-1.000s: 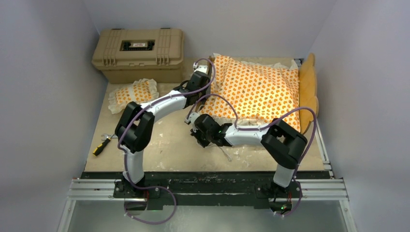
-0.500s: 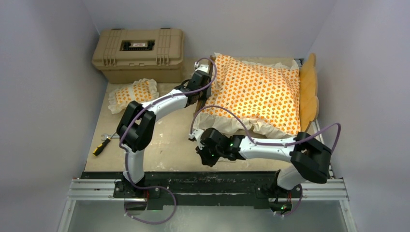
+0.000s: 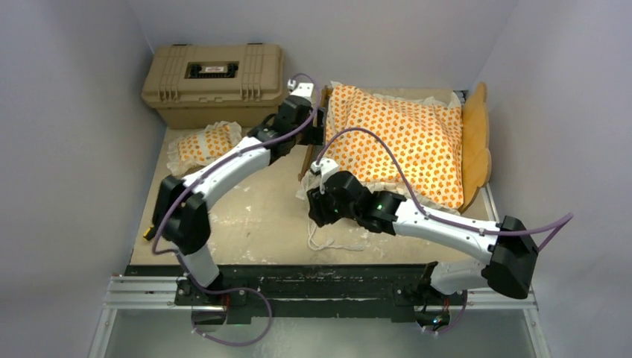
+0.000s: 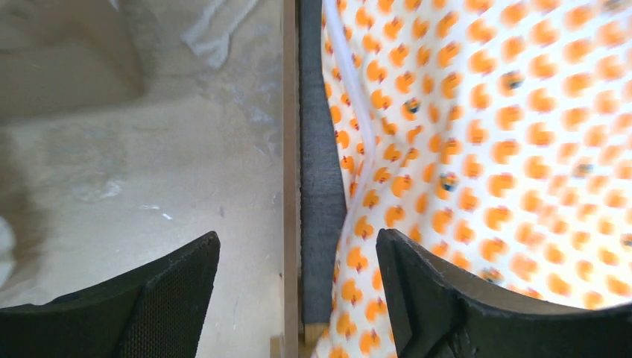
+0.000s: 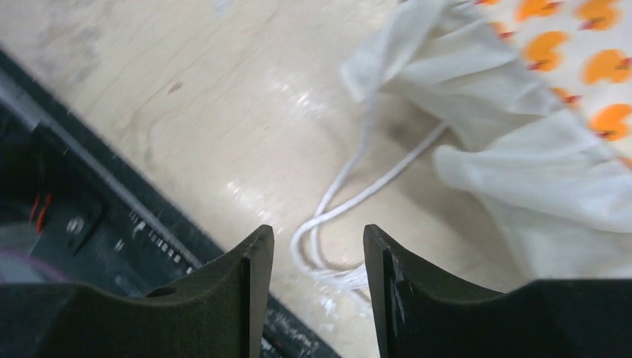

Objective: Set up the pet bed
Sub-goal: Tie the ropes to the bed frame.

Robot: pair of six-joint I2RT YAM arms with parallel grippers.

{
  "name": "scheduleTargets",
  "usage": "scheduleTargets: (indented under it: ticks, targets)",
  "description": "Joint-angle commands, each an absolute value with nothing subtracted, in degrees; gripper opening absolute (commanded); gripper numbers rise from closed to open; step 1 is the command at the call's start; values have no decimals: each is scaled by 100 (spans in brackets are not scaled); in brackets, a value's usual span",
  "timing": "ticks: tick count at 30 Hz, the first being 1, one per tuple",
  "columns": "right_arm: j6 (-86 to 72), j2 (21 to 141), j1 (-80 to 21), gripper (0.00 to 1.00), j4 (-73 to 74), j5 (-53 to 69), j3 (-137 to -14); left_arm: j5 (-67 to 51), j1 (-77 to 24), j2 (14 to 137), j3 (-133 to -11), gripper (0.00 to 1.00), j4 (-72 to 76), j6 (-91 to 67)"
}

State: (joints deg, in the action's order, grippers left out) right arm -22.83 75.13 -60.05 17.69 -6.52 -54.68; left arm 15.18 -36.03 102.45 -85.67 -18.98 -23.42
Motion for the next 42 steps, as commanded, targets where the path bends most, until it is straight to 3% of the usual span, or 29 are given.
scheduleTargets:
  ticks: [1, 7, 12, 17, 23, 31, 35, 40, 42]
  targets:
    - [-2622, 7614, -5805, 51, 1348, -1367, -5425, 1641, -3609, 8834, -8267, 77, -2418, -2349]
    - [-2822, 7965, -5713, 50, 1080, -1349, -5201, 1460, -3611, 7331, -6269, 76, -2381, -2739]
    - [-2921, 7821, -5643, 50, 1105, -1622, -4820, 608, -3958, 6660, -4681, 72, -1448, -3458]
    - [-2921, 7337, -5510, 50, 985, -1805, -4526, 1341, -4853, 7010, -4134, 71, -893, -3869]
    - [-3297, 7352, -5502, 50, 904, -1653, -4477, 1962, -4970, 7573, -3683, 66, -204, -4182]
    - [-3225, 7562, -5502, 50, 856, -1342, -4523, 1837, -5009, 8337, -3702, 60, 889, -4281]
    - [-3245, 7636, -5502, 50, 789, -1182, -4485, 1826, -5020, 8436, -3617, 44, 833, -4356]
    - [-3053, 7976, -5510, 50, 572, -939, -4544, 2172, -5010, 8205, -3430, 3, 484, -4386]
    - [-2953, 8142, -5530, 49, 501, -733, -4590, 2374, -5010, 8079, -3449, 0, 176, -4318]
